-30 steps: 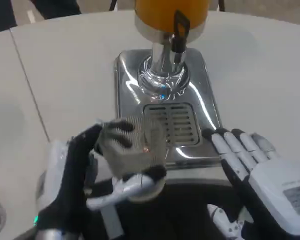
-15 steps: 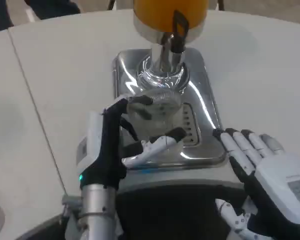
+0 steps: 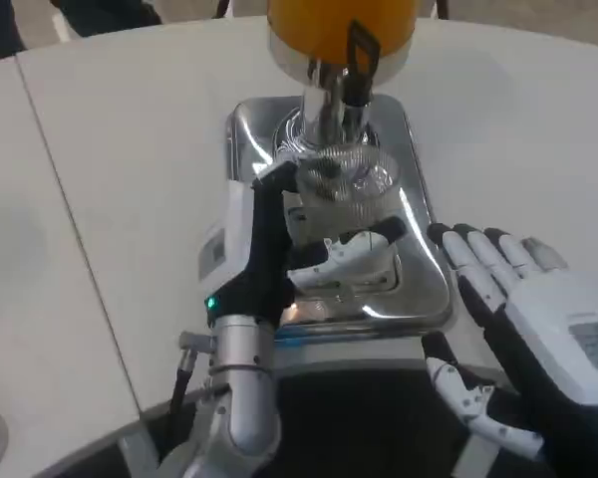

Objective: Grasp the cup under the faucet to collect the drink, then remove the cup.

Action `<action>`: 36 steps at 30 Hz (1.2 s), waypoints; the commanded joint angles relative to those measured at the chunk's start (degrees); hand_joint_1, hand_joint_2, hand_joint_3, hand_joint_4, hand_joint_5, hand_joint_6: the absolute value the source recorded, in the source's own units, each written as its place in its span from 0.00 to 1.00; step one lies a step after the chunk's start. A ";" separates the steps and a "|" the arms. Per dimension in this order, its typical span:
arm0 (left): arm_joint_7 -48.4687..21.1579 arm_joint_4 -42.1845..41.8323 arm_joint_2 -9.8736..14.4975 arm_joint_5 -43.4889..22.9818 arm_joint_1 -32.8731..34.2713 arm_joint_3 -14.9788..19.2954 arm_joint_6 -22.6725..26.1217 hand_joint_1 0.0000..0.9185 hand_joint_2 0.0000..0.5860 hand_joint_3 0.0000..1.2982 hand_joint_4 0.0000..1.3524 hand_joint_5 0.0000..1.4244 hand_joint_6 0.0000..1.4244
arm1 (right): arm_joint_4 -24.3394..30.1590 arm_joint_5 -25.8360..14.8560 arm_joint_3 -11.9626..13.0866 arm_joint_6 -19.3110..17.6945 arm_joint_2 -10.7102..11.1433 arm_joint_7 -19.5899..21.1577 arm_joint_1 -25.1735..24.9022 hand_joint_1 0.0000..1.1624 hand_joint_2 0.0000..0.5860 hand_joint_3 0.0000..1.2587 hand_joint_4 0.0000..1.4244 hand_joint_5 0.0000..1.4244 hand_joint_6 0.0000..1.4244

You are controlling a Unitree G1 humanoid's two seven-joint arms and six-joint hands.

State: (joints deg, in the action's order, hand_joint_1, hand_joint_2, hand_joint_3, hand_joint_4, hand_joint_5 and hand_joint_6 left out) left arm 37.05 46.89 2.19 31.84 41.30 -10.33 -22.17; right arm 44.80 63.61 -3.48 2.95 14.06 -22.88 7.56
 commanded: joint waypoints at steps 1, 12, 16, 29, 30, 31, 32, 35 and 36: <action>5.12 4.94 -0.60 0.93 3.92 -1.26 -0.59 0.64 0.14 0.87 0.77 1.00 1.00 | -1.26 0.10 -0.71 0.45 -0.09 -0.24 -0.51 0.15 0.96 0.00 0.00 0.00 0.00; 3.64 8.61 2.63 0.11 4.24 -4.06 -4.05 0.48 0.09 0.15 0.24 0.62 0.75 | -0.40 -1.21 -0.95 -0.25 0.04 0.69 1.69 0.15 0.97 0.00 0.00 0.00 0.00; 0.15 7.87 4.08 -0.85 3.54 -4.52 -5.59 0.46 0.08 0.09 0.18 0.56 0.68 | -0.29 -1.62 -0.92 -0.47 0.01 1.36 1.97 0.15 0.97 0.00 0.00 0.00 0.00; -1.80 -2.13 7.43 -0.26 -2.40 -3.90 -3.96 0.46 0.07 0.07 0.13 0.47 0.61 | 2.30 -2.64 -1.49 -1.37 -0.70 3.12 5.11 0.14 0.96 0.00 0.00 0.00 0.00; -2.10 -3.08 7.73 -0.13 -2.93 -3.89 -3.63 0.46 0.07 0.06 0.11 0.45 0.59 | 2.45 -2.62 -1.72 -1.58 -0.80 3.36 5.42 0.14 0.96 0.00 0.00 0.00 0.00; -2.56 -3.88 7.98 -0.06 -3.37 -3.92 -3.34 0.45 0.08 0.05 0.09 0.43 0.56 | 2.67 -2.72 -1.92 -1.78 -0.91 3.53 5.76 0.14 0.96 0.00 0.00 0.00 0.00; -3.04 -4.72 8.19 0.02 -3.82 -3.97 -2.95 0.45 0.08 0.04 0.08 0.41 0.53 | 2.91 -2.74 -2.03 -2.03 -1.03 3.91 6.18 0.14 0.96 0.00 0.00 0.00 0.00; -4.45 -7.53 8.67 -0.07 -5.27 -3.93 -1.99 0.44 0.07 0.00 0.03 0.34 0.44 | 3.38 -3.02 -2.01 -2.24 -1.58 4.71 7.12 0.13 0.96 0.00 0.00 0.00 0.00; -5.50 -8.62 8.99 -0.39 -5.81 -3.89 -1.99 0.44 0.07 0.00 0.01 0.31 0.39 | 3.46 -3.17 -1.97 -2.25 -1.79 4.89 7.37 0.13 0.96 0.00 0.00 0.00 0.00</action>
State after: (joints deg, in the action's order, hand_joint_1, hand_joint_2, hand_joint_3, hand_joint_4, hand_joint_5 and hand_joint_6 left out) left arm 34.00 41.34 10.65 31.79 37.77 -14.26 -25.06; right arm 47.31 61.19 -5.58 1.23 12.83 -19.49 13.48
